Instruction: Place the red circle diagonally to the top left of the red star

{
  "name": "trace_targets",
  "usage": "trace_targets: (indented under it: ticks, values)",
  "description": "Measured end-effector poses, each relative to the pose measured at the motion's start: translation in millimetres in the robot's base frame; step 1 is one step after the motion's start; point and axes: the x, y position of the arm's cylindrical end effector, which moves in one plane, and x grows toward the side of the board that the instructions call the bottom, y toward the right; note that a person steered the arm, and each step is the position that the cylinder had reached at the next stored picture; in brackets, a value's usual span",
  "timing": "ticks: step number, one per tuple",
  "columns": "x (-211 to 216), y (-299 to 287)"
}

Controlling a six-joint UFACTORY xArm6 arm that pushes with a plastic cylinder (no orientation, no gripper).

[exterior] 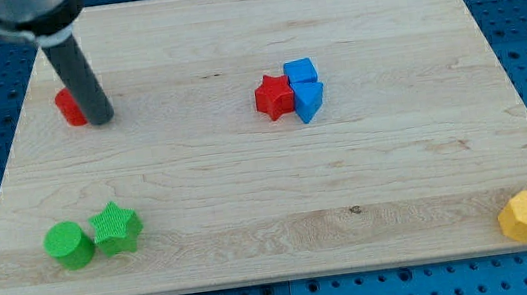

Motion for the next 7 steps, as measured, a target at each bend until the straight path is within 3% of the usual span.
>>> trace_targets:
  ticks: [1, 2, 3, 4, 5, 6, 7]
  values:
    - [15.4, 0.0]
    - [62.1, -7.9]
    - [46.4, -46.4]
    - [-2.0, -52.5]
    - [-38.7, -19.5]
    - [-52.4, -12.9]
    - [-36.4, -45.7]
